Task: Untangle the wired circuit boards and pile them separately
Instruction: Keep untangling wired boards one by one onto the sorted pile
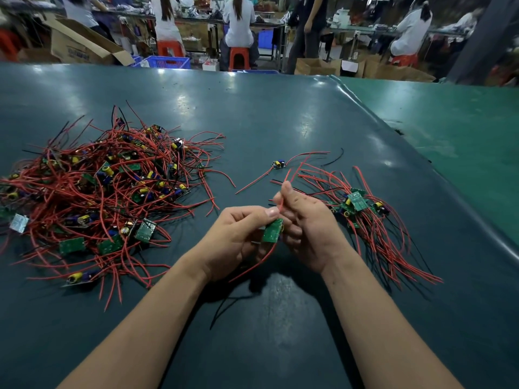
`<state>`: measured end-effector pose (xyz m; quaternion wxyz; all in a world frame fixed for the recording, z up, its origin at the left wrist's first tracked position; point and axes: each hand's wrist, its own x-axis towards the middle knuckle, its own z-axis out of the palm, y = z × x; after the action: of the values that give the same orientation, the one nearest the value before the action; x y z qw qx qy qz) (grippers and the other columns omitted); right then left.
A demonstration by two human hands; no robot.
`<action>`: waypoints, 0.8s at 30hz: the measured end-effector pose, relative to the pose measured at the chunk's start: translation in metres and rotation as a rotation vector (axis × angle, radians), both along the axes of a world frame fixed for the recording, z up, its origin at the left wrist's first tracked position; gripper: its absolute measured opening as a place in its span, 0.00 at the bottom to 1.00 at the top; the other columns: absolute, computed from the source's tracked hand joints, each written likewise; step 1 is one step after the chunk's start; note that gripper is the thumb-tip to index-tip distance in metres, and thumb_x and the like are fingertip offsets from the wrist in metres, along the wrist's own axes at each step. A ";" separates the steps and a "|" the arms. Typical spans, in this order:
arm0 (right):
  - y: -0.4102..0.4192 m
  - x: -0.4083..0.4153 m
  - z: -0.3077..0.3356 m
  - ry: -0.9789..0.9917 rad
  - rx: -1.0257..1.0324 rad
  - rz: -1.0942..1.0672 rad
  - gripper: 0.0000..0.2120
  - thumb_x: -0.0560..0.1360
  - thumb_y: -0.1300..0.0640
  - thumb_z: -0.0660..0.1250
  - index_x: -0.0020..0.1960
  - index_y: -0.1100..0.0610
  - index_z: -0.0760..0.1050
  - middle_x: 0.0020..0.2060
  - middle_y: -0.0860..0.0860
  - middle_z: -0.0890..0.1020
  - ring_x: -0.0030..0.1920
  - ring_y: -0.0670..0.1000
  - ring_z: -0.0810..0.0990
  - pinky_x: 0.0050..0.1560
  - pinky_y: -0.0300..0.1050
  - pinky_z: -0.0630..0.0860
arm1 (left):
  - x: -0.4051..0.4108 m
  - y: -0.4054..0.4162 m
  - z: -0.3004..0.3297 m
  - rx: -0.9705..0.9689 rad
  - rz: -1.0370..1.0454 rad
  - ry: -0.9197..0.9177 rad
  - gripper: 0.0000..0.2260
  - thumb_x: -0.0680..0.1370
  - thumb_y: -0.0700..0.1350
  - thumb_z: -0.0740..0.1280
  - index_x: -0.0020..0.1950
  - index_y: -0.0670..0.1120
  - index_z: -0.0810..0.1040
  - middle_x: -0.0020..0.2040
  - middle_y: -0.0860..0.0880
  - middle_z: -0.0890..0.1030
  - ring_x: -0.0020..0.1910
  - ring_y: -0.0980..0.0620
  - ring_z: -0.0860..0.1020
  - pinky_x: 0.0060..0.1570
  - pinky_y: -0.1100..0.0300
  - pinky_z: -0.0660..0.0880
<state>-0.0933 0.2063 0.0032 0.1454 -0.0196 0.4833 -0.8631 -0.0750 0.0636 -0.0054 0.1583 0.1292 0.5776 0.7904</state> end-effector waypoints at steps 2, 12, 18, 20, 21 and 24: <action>-0.003 0.000 -0.003 0.013 0.177 -0.053 0.15 0.68 0.45 0.70 0.39 0.58 0.83 0.24 0.48 0.70 0.20 0.43 0.62 0.20 0.32 0.58 | -0.003 0.001 -0.005 -0.036 0.161 -0.021 0.12 0.72 0.50 0.73 0.42 0.41 0.85 0.38 0.38 0.80 0.32 0.47 0.73 0.30 0.62 0.68; 0.006 0.000 -0.005 0.091 0.362 -0.109 0.12 0.80 0.55 0.65 0.44 0.60 0.83 0.21 0.46 0.66 0.21 0.43 0.59 0.22 0.34 0.56 | -0.002 0.003 -0.009 -0.273 0.283 0.163 0.10 0.78 0.40 0.69 0.37 0.42 0.85 0.26 0.52 0.75 0.23 0.57 0.67 0.26 0.65 0.63; 0.009 -0.005 -0.002 0.099 0.336 -0.398 0.13 0.82 0.56 0.62 0.45 0.61 0.81 0.20 0.46 0.60 0.18 0.43 0.56 0.20 0.33 0.55 | -0.002 0.001 -0.006 -0.226 0.178 0.124 0.12 0.67 0.51 0.72 0.32 0.42 0.83 0.31 0.40 0.72 0.24 0.51 0.65 0.23 0.66 0.63; 0.008 -0.006 0.000 0.072 0.281 -0.450 0.14 0.82 0.57 0.62 0.44 0.62 0.81 0.21 0.47 0.61 0.19 0.43 0.56 0.20 0.32 0.55 | -0.002 0.001 -0.006 -0.211 0.153 0.140 0.13 0.64 0.53 0.71 0.30 0.43 0.82 0.29 0.43 0.71 0.25 0.53 0.64 0.23 0.66 0.64; 0.007 -0.006 0.001 0.052 0.247 -0.459 0.14 0.82 0.57 0.61 0.43 0.62 0.80 0.22 0.46 0.62 0.18 0.43 0.57 0.20 0.32 0.55 | -0.002 0.000 -0.007 -0.201 0.138 0.142 0.12 0.64 0.53 0.71 0.30 0.43 0.82 0.28 0.45 0.72 0.25 0.53 0.64 0.24 0.67 0.64; 0.006 -0.007 0.002 -0.034 0.102 -0.440 0.20 0.82 0.56 0.59 0.33 0.57 0.73 0.20 0.46 0.62 0.17 0.43 0.57 0.20 0.30 0.53 | -0.001 0.000 -0.007 -0.191 0.090 0.149 0.15 0.64 0.52 0.71 0.30 0.39 0.79 0.26 0.51 0.75 0.25 0.54 0.64 0.24 0.66 0.62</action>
<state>-0.1004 0.2120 0.0049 -0.0374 0.1084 0.5164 -0.8486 -0.0758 0.0633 -0.0128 0.0909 0.1456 0.6654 0.7265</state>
